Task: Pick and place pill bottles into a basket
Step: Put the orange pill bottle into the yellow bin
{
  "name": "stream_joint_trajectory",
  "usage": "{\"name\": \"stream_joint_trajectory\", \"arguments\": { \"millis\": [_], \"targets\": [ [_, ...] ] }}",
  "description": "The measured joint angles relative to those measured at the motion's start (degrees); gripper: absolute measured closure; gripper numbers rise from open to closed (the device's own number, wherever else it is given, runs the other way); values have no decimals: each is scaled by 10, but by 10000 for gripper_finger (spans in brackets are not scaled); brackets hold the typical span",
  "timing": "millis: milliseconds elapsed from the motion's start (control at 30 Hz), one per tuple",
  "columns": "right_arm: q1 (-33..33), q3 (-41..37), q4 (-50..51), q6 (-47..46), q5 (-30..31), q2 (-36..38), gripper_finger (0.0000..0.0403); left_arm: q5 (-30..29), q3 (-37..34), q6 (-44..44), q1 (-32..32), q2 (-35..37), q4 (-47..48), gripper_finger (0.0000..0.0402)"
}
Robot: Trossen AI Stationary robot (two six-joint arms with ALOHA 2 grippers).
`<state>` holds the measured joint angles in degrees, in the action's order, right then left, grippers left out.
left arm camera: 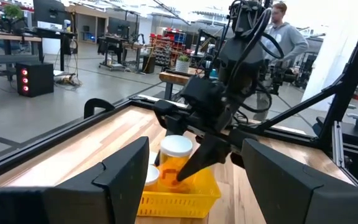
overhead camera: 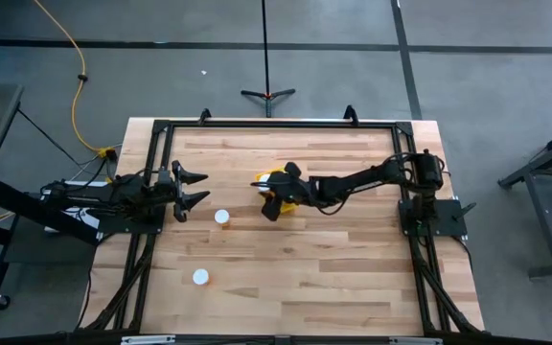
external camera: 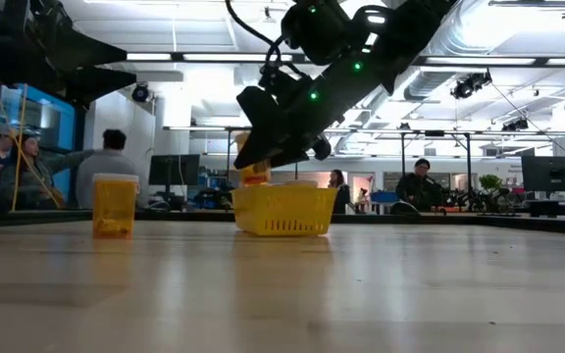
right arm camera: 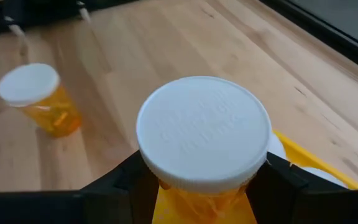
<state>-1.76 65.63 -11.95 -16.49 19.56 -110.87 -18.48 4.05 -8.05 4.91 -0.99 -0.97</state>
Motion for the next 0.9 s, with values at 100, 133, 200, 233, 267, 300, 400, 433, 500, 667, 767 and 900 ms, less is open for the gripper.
{"name": "stream_joint_trajectory", "arguments": {
  "millis": [100, 133, 200, 233, 267, 300, 400, 433, 500, 667, 767, 900],
  "targets": [
    [-2, 0, 9, 0, 3, 0, 208, 0, 0, 0, 0, 0, 1, 110],
    [-2, 0, 13, 0, 3, 0, 208, 0, 0, 0, 0, 0, 1, 110],
    [-2, 0, 20, 0, 5, 0, 208, 0, 0, 0, 0, 0, 1, 110],
    [-2, 0, 22, 0, 7, 0, 208, 0, 0, 0, 0, 0, 1, 110],
    [-2, 0, 23, 0, 9, 0, 208, 0, 0, 0, 0, 0, 1, 110],
    [-2, 0, 23, 0, 9, 0, 208, 0, 0, 0, 0, 0, 1, 110],
    [-2, 0, 24, 0, 3, 0, 208, 0, 0, 0, 0, 0, 1, 110],
    [-2, 0, 23, -1, 1, 0, 207, 0, 0, 0, 0, 0, 1, 110],
    [-2, 0, 23, -1, 0, 0, 204, 0, 0, 0, 0, 0, 1, 110],
    [-2, 0, 25, -6, -1, 0, 179, 0, 0, 0, 0, 0, 1, 110],
    [-2, 0, 25, -6, -2, 0, 159, 0, 0, 0, 0, 0, 1, 110],
    [-2, 0, 23, -2, -6, 0, 138, 0, 0, 0, 0, 0, 1, 110]
  ]
}}
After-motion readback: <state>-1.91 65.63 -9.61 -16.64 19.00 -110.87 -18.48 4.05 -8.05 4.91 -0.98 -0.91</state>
